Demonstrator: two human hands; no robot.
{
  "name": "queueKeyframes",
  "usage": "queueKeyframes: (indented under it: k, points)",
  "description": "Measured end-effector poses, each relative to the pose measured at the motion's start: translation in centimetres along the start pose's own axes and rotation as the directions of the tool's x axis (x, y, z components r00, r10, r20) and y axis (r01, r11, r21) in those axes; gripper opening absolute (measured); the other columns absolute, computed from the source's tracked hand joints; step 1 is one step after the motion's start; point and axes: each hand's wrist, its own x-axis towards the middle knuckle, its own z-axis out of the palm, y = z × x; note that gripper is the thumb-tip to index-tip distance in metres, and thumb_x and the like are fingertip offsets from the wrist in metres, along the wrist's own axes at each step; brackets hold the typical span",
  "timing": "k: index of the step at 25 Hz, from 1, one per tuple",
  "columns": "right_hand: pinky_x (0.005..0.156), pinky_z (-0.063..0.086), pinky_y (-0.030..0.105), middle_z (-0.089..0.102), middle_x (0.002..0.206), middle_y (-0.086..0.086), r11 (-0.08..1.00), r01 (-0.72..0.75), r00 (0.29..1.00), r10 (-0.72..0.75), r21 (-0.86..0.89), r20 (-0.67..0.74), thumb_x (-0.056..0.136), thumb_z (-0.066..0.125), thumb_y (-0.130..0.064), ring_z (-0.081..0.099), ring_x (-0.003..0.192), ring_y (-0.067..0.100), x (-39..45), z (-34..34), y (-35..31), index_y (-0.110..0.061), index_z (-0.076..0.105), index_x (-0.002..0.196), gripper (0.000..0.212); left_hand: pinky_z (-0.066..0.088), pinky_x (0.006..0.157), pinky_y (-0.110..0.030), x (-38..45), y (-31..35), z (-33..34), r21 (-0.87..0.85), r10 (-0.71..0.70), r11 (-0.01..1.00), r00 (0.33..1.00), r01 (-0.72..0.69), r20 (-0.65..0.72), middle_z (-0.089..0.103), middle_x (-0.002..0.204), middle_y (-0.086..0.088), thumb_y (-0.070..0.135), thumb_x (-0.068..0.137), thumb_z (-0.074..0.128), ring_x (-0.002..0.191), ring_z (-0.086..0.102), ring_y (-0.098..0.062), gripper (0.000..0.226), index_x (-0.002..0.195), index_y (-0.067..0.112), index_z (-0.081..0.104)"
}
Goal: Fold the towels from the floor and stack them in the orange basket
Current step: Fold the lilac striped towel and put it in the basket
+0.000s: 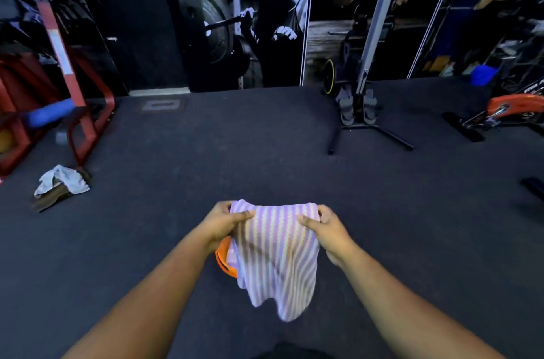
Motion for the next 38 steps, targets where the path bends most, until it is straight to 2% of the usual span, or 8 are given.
queueKeyframes:
  k: [5, 9, 16, 19, 22, 26, 32, 38]
  points:
    - [0.101, 0.055, 0.041, 0.066, 0.124, 0.011, 0.996, 0.046, 0.999, -0.048, 0.072, 0.016, 0.089, 0.079, -0.011, 0.068, 0.109, 0.021, -0.2, -0.4, -2.7, -0.021, 0.048, 0.137, 0.058, 0.051, 0.107, -0.044, 1.0, 2.2, 0.9, 0.054, 0.108, 0.994, 0.973, -0.099, -0.204, 0.048, 0.144, -0.008, 0.037, 0.089, 0.080, 0.124, 0.060, -0.024, 0.083, 0.152, 0.023, 0.029]
    - [0.101, 0.050, 0.030, 0.063, 0.135, -0.005, 0.919, 0.229, 0.937, -0.117, -0.321, 0.330, 0.075, 0.090, -0.011, 0.064, 0.119, 0.011, 0.3, -1.9, -6.1, -0.026, 0.045, 0.147, 0.086, 0.052, 0.101, -0.030, 0.1, 5.3, -1.0, 0.231, 0.156, 0.958, 0.985, -0.170, 0.078, 0.051, 0.140, -0.003, 0.015, 0.073, 0.093, 0.125, 0.057, -0.017, 0.102, 0.152, 0.030, 0.030]
    - [0.087, 0.047, 0.040, 0.065, 0.094, -0.012, 0.382, 0.459, 0.828, -0.512, -0.802, 0.230, 0.068, 0.074, -0.039, 0.057, 0.095, 0.017, 0.8, 0.2, -10.0, -0.033, 0.074, 0.092, 0.025, 0.039, 0.103, -0.053, -1.2, 11.6, -2.7, 0.989, 0.334, 0.096, 0.939, -0.116, 0.078, 0.059, 0.130, 0.001, 0.059, 0.082, 0.072, 0.130, 0.049, -0.026, 0.053, 0.130, 0.040, 0.063]
    - [0.083, 0.047, 0.036, 0.060, 0.096, -0.005, 0.616, 0.544, 0.815, -0.550, -0.570, 0.183, 0.073, 0.082, -0.028, 0.058, 0.095, 0.017, 1.5, 0.8, -11.3, -0.020, 0.071, 0.082, 0.017, 0.028, 0.114, -0.068, -1.9, 12.6, -5.3, 0.905, 0.393, 0.357, 0.916, -0.232, 0.080, 0.052, 0.143, 0.001, 0.066, 0.076, 0.074, 0.139, 0.041, -0.027, 0.054, 0.118, 0.032, 0.072]
    - [0.081, 0.051, 0.041, 0.067, 0.094, 0.004, 0.897, 0.437, 0.899, -0.433, -0.067, 0.068, 0.089, 0.075, -0.011, 0.066, 0.089, 0.019, 0.9, 3.1, -13.3, -0.015, 0.063, 0.089, 0.012, 0.054, 0.095, -0.055, -3.0, 11.6, -6.6, 0.170, 0.480, 0.868, 0.876, -0.466, -0.051, 0.076, 0.113, -0.006, 0.045, 0.074, 0.086, 0.104, 0.071, -0.023, 0.052, 0.112, 0.012, 0.074]
    - [0.090, 0.059, 0.044, 0.074, 0.108, 0.009, 0.900, 0.318, 0.944, -0.331, 0.297, -0.007, 0.101, 0.061, -0.014, 0.072, 0.101, 0.027, 0.7, 7.6, -14.5, -0.014, 0.065, 0.105, 0.006, 0.061, 0.079, -0.035, -3.8, 6.8, -5.2, -0.169, 0.404, 0.900, 0.915, -0.402, -0.022, 0.076, 0.114, 0.001, 0.055, 0.058, 0.091, 0.102, 0.073, -0.015, 0.085, 0.127, 0.016, 0.062]
    - [0.096, 0.055, 0.047, 0.071, 0.116, 0.014, 0.924, 0.169, 0.985, -0.147, 0.344, -0.090, 0.089, 0.061, -0.060, 0.069, 0.103, 0.027, 1.3, 8.1, -11.5, -0.010, 0.058, 0.122, 0.060, 0.060, 0.081, -0.042, -2.8, 2.5, -4.4, -0.399, 0.206, 0.897, 0.979, -0.190, -0.002, 0.075, 0.116, -0.018, 0.015, 0.086, 0.079, 0.102, 0.074, -0.034, 0.038, 0.121, 0.005, 0.069]
    - [0.091, 0.045, 0.034, 0.064, 0.123, 0.013, 0.993, -0.069, 0.911, 0.025, -0.093, -0.412, 0.087, 0.049, -0.079, 0.061, 0.101, 0.017, -1.6, 11.6, 1.8, -0.023, 0.053, 0.109, 0.061, 0.063, 0.074, -0.036, 0.1, 3.4, -6.1, -0.511, 0.145, 0.820, 0.958, -0.257, -0.248, 0.078, 0.110, -0.007, 0.016, 0.097, 0.069, 0.095, 0.077, -0.023, 0.026, 0.122, 0.012, 0.064]
